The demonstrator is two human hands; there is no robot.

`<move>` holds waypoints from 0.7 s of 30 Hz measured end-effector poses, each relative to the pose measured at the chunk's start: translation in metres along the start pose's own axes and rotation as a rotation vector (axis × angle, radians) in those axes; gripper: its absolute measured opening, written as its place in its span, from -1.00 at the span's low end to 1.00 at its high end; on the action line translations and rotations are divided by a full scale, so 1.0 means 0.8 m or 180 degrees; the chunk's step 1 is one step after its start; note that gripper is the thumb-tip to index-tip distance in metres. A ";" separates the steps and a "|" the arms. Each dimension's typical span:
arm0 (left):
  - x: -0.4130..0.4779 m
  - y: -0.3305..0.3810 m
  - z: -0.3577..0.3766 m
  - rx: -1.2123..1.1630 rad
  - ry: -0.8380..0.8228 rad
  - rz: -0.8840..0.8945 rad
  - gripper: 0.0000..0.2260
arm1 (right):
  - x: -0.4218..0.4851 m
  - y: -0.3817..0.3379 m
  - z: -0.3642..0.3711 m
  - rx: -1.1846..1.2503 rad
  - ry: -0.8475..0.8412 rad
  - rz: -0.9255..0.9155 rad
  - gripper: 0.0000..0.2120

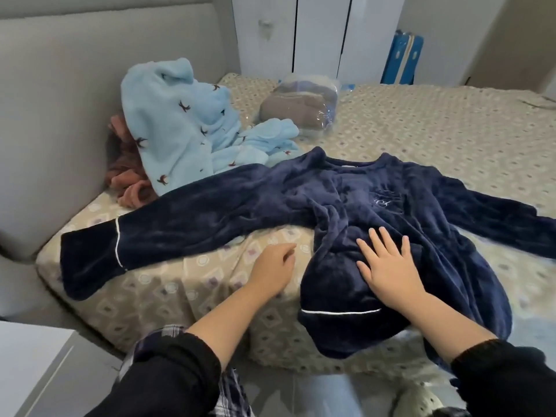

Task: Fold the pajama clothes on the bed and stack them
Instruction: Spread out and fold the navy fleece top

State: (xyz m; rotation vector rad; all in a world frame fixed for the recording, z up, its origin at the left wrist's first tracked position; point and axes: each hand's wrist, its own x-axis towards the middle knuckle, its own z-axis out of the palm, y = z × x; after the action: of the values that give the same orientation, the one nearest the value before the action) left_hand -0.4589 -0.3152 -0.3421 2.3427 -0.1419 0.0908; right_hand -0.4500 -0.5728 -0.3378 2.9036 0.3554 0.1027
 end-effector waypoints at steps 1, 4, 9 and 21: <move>0.001 0.010 0.008 -0.0190 -0.0136 -0.0191 -0.70 | -0.007 0.006 -0.001 -0.0077 0.0113 0.0031 -0.41; 0.009 0.037 0.018 -0.0857 -0.0445 -0.0519 -0.74 | -0.024 0.028 0.005 -0.0005 0.0028 0.0073 -0.40; 0.007 0.057 0.029 -0.0820 -0.0784 -0.0805 -0.41 | -0.040 0.064 0.004 0.0668 -0.0732 -0.0554 -0.07; 0.034 0.064 -0.056 -0.2872 0.0418 -0.1709 -0.69 | -0.025 0.067 -0.095 0.2888 -0.0018 -0.0142 -0.80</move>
State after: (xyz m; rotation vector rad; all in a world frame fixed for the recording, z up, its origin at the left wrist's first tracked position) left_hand -0.4398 -0.3206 -0.2717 1.4033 0.4306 -0.0755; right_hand -0.4642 -0.6128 -0.2526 3.7776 0.5876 -0.1081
